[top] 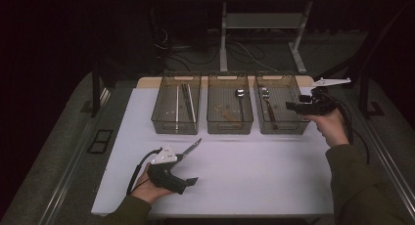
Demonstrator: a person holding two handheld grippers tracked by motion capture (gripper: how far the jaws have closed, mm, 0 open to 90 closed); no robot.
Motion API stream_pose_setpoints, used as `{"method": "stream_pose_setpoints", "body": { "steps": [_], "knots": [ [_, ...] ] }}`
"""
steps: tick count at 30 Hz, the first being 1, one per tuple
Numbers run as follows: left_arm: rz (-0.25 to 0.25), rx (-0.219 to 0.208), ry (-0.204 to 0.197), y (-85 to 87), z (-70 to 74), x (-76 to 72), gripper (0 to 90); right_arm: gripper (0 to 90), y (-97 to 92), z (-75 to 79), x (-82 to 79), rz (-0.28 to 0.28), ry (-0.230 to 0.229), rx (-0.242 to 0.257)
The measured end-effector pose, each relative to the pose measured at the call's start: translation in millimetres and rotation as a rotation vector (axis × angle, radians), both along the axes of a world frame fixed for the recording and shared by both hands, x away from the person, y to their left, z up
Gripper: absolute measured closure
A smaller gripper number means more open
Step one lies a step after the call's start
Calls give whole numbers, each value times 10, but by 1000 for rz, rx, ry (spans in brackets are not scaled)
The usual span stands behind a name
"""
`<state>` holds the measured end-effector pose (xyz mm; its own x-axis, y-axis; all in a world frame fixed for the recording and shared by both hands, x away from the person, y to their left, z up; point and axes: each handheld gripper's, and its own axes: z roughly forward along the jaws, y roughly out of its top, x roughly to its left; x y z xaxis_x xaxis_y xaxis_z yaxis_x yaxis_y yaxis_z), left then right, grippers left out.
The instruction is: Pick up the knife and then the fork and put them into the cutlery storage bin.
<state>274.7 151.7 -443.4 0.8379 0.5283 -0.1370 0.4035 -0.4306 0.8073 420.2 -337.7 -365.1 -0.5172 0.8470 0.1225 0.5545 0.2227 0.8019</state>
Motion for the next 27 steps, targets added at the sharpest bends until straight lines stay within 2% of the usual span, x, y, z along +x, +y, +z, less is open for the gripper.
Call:
{"method": "stream_pose_setpoints", "body": {
  "steps": [4,6,9,11,13,17,19,22,27],
  "knots": [
    [0,2,2,-3,-1,-1,6,244,47,4,-179,21,-5,16],
    [-1,3,1,-4,-2,-2,7,197,85,3,-276,32,-22,14],
    [-1,3,2,-5,-3,-3,7,180,146,-11,-403,55,-29,4],
    [-1,3,2,-5,-3,-3,7,175,180,-36,-484,75,-37,0],
    [0,3,1,-4,-3,-2,7,121,218,-76,-555,83,-39,-11],
    [0,5,2,-5,-4,-2,6,114,281,-171,-704,108,-39,-10],
    [0,5,1,-5,-3,-2,7,114,305,-222,-777,107,-47,1],
    [-2,9,-5,-6,4,-5,8,114,345,-283,-878,94,-49,-7],
    [10,1,-10,5,26,8,15,114,342,-401,-1065,92,-52,23]
  ]
}}
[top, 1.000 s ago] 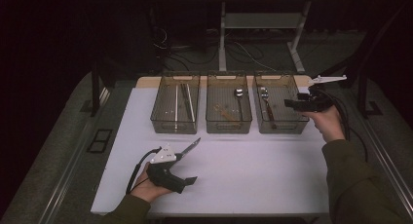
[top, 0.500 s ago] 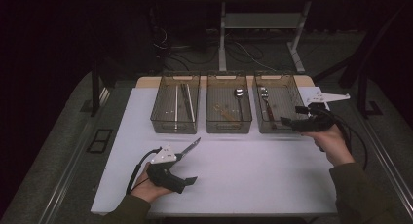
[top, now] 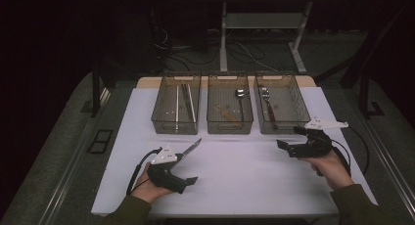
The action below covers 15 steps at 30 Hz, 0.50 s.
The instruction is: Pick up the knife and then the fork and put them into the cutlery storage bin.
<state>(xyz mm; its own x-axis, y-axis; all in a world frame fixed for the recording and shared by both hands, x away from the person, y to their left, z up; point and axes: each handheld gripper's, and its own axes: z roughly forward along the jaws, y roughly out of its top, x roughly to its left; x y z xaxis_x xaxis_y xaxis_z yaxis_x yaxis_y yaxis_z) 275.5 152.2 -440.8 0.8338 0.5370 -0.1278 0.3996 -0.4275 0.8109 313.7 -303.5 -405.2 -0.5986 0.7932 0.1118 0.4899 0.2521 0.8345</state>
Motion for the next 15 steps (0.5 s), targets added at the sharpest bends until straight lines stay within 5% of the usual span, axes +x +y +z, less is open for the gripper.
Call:
{"method": "stream_pose_setpoints", "body": {
  "steps": [8,13,15],
  "knots": [
    [41,31,-23,36,57,62,65,114,-5,-197,-270,53,21,12],
    [101,69,-62,115,99,128,182,115,11,-257,-374,59,29,16],
    [128,74,-47,156,102,179,252,115,31,-280,-404,77,39,12]
  ]
}}
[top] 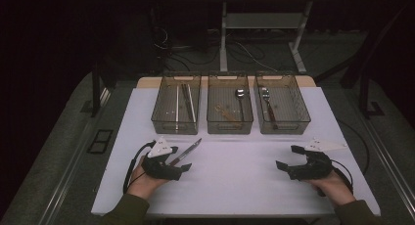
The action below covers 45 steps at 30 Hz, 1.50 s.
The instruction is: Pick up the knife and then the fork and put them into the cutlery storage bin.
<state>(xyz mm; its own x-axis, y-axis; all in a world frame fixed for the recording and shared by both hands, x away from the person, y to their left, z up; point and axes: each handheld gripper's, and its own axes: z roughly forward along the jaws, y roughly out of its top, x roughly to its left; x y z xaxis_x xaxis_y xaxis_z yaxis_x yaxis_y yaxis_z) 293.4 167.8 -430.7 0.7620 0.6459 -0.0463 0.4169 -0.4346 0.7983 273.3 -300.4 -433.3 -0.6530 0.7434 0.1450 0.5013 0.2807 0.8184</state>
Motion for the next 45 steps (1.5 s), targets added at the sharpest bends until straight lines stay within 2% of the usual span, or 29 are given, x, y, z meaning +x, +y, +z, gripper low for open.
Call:
{"method": "stream_pose_setpoints", "body": {
  "steps": [2,6,11,18,26,33,37,40,45],
  "knots": [
    [15,-3,21,39,-12,43,328,115,29,-13,-17,8,1,-13],
    [44,22,65,99,-62,89,463,115,69,-23,-20,23,-3,-28],
    [60,37,106,116,-112,134,558,115,68,-29,-19,26,0,-32],
    [59,54,137,90,-174,165,680,116,78,-33,-20,29,-2,-40],
    [64,91,113,67,-179,140,726,115,70,-34,-18,26,-5,-44],
    [58,66,130,101,-186,163,765,115,80,-33,-24,27,-10,-53],
    [65,83,123,75,-168,153,767,115,85,-27,-25,26,-15,-49],
    [57,54,129,76,-133,146,767,115,86,-23,-23,25,-18,-47],
    [68,-21,119,81,-41,119,767,115,97,-22,-16,28,-20,-41]
  ]
}}
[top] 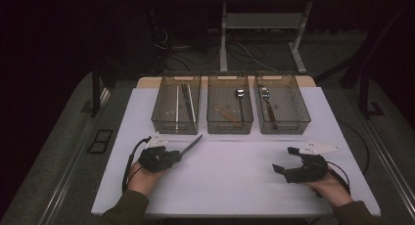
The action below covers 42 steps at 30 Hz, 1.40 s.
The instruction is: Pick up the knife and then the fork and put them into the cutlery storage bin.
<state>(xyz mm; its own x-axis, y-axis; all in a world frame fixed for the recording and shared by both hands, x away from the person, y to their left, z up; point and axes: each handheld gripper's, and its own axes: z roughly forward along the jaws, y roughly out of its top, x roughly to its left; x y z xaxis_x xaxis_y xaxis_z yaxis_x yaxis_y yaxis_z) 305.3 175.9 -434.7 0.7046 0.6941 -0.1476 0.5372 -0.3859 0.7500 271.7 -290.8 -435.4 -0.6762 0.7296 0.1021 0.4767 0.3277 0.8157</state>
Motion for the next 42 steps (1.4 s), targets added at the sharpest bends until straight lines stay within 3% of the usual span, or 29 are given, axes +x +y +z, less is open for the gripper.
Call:
{"method": "stream_pose_setpoints", "body": {
  "steps": [9,23,31,33,42],
  "knots": [
    [-30,-23,-15,-224,123,-66,767,115,84,52,20,12,28,45],
    [-145,-22,-57,-745,227,-168,766,118,208,135,42,52,98,133],
    [-193,-41,-74,-1033,250,-183,766,158,315,119,88,42,127,196],
    [-206,-44,-80,-1106,261,-180,766,213,348,121,104,50,132,221],
    [-249,-70,-103,-1421,303,-192,766,304,518,107,167,86,150,269]
  ]
}}
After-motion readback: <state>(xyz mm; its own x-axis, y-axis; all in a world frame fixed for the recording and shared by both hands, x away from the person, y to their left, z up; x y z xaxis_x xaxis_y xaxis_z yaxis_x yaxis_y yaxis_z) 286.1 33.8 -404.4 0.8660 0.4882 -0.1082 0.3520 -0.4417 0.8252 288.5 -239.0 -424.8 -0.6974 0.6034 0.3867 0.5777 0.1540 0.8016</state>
